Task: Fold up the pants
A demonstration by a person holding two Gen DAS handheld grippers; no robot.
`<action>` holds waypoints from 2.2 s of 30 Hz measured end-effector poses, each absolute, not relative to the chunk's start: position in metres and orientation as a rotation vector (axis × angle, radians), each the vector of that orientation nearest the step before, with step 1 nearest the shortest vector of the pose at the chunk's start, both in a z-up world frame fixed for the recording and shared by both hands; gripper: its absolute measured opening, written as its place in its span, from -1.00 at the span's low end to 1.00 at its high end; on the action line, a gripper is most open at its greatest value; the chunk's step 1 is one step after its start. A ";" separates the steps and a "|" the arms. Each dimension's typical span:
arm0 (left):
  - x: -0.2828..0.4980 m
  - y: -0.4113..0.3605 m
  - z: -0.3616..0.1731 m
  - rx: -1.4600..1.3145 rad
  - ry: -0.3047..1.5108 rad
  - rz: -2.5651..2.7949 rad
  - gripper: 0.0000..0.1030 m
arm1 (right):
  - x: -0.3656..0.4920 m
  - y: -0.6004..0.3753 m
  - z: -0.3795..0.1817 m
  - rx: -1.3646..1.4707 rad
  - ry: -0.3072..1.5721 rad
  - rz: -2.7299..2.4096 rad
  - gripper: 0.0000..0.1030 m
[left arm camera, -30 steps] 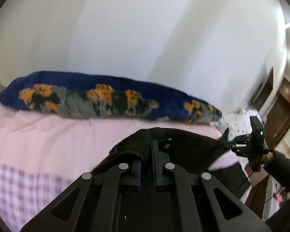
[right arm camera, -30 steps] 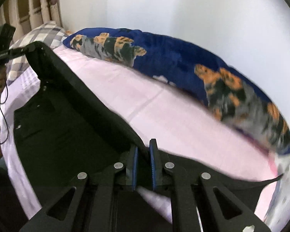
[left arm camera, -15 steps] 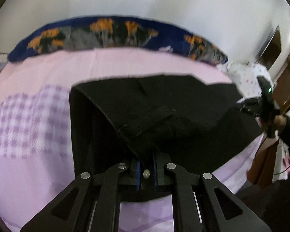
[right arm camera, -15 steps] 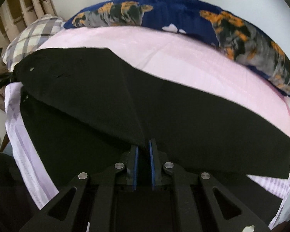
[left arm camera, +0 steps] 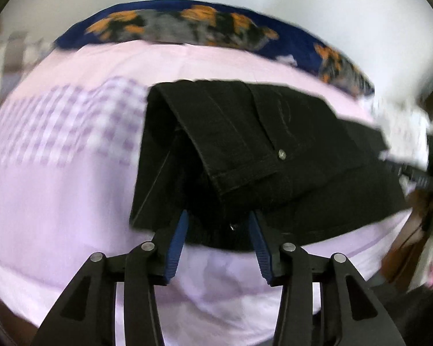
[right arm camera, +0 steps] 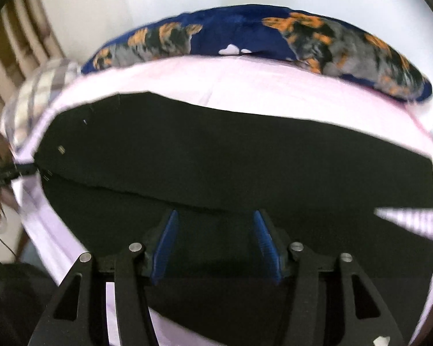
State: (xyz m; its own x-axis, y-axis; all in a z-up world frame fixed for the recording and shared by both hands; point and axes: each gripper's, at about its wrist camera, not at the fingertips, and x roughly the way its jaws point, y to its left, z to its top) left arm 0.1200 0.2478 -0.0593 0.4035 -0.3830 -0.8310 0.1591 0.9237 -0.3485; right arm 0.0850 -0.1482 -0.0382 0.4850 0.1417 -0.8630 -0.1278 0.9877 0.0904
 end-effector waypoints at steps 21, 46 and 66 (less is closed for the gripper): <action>0.127 0.254 -0.111 -1.000 1.080 -0.220 -0.22 | 0.071 -0.170 -0.096 0.714 0.990 0.097 0.04; 0.157 0.248 -0.082 -0.681 1.094 -0.136 -0.68 | 0.108 -0.299 -0.095 0.748 0.786 -0.185 -0.84; 0.156 0.271 -0.090 -0.384 1.214 -0.312 -0.68 | -0.008 -0.232 -0.031 0.594 0.806 -0.218 -0.89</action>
